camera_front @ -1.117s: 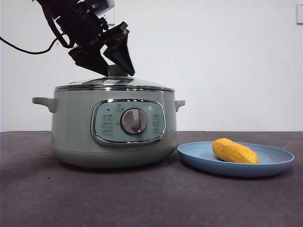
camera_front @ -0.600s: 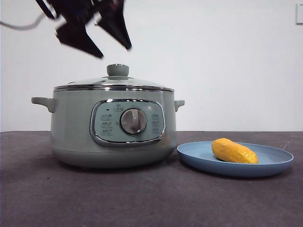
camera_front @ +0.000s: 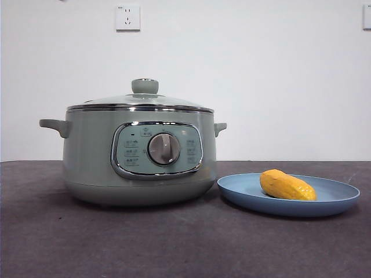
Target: Take the corn out from the steamer,put the corn on the plate,close the lid
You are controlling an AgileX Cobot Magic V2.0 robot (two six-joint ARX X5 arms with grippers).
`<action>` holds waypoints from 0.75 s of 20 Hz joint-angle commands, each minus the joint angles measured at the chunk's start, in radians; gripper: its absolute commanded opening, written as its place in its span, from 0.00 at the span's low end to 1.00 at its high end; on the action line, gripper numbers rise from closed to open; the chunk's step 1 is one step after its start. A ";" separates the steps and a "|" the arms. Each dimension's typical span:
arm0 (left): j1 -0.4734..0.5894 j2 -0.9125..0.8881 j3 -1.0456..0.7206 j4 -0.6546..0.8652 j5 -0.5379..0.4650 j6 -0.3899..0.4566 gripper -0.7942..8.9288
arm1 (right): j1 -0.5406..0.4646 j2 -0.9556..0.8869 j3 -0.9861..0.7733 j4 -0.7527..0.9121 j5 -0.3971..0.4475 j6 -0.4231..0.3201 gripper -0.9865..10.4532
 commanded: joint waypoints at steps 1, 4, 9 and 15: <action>-0.003 -0.058 -0.010 -0.077 0.012 -0.019 0.60 | 0.001 0.004 -0.003 -0.021 -0.006 -0.025 0.55; -0.003 -0.113 -0.010 -0.159 0.033 -0.023 0.58 | 0.001 0.008 -0.003 -0.048 -0.006 -0.032 0.55; -0.003 -0.151 -0.010 -0.251 0.049 -0.023 0.24 | 0.001 0.010 -0.003 -0.077 -0.006 -0.032 0.26; -0.003 -0.151 -0.010 -0.291 0.049 -0.023 0.07 | 0.001 0.010 -0.003 -0.090 -0.001 -0.032 0.08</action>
